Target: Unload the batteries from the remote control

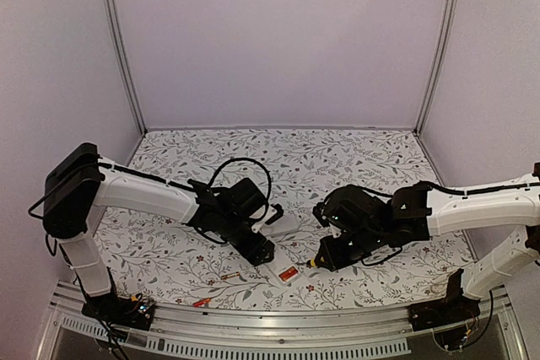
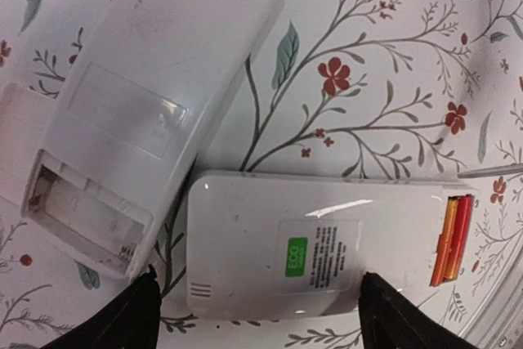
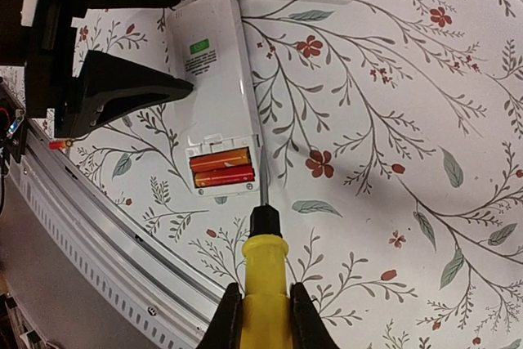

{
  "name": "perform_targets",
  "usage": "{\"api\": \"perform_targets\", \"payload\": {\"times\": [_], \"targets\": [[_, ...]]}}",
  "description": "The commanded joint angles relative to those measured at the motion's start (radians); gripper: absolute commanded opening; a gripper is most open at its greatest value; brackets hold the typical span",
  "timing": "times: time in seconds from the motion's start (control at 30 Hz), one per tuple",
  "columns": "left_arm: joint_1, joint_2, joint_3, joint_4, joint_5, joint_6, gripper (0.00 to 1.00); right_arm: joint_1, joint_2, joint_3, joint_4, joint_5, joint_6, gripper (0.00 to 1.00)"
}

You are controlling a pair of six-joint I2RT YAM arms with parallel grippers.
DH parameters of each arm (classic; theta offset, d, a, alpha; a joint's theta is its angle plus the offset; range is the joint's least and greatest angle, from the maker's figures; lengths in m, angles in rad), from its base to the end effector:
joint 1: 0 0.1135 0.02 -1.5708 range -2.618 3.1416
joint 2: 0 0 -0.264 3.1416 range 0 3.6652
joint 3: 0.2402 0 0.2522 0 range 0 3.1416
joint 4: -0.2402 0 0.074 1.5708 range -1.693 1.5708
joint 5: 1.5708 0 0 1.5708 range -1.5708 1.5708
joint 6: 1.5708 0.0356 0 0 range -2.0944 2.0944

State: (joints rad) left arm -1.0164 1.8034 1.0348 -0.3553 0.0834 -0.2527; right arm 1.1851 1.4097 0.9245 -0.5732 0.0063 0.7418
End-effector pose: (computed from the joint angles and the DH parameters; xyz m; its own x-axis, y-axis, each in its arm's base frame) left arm 0.1796 -0.2957 0.1445 -0.6762 0.6189 -0.3997 0.7200 0.6700 -0.1808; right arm 0.1041 0.2557 0.2174 -0.8669 -0.3393 -0.3652 -0.4607 0.8251 0.3272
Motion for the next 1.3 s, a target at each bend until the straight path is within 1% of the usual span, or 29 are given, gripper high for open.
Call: {"api": "perform_targets", "payload": {"times": [0.0, 0.2, 0.6, 0.77, 0.83, 1.27], "targets": [[-0.017, 0.022, 0.028, -0.027, -0.046, 0.023, 0.83, 0.013, 0.000, 0.030, -0.006, 0.021, 0.000, 0.00], [-0.045, 0.046, 0.036, -0.036, -0.079, 0.029, 0.80, 0.016, -0.006, 0.031, 0.001, 0.016, 0.003, 0.00], [-0.070, 0.063, 0.020, -0.044, -0.080, 0.026, 0.75, 0.029, -0.018, 0.036, 0.006, 0.020, 0.016, 0.00], [-0.073, 0.066, 0.018, -0.042, -0.080, 0.022, 0.74, 0.031, -0.010, 0.028, 0.006, 0.015, 0.021, 0.00], [-0.075, 0.066, 0.018, -0.042, -0.107, 0.022, 0.73, 0.033, -0.003, 0.025, 0.007, 0.011, 0.023, 0.00], [-0.078, 0.071, 0.014, -0.045, -0.108, 0.020, 0.72, 0.038, 0.026, 0.005, 0.013, 0.004, 0.030, 0.00]]}}
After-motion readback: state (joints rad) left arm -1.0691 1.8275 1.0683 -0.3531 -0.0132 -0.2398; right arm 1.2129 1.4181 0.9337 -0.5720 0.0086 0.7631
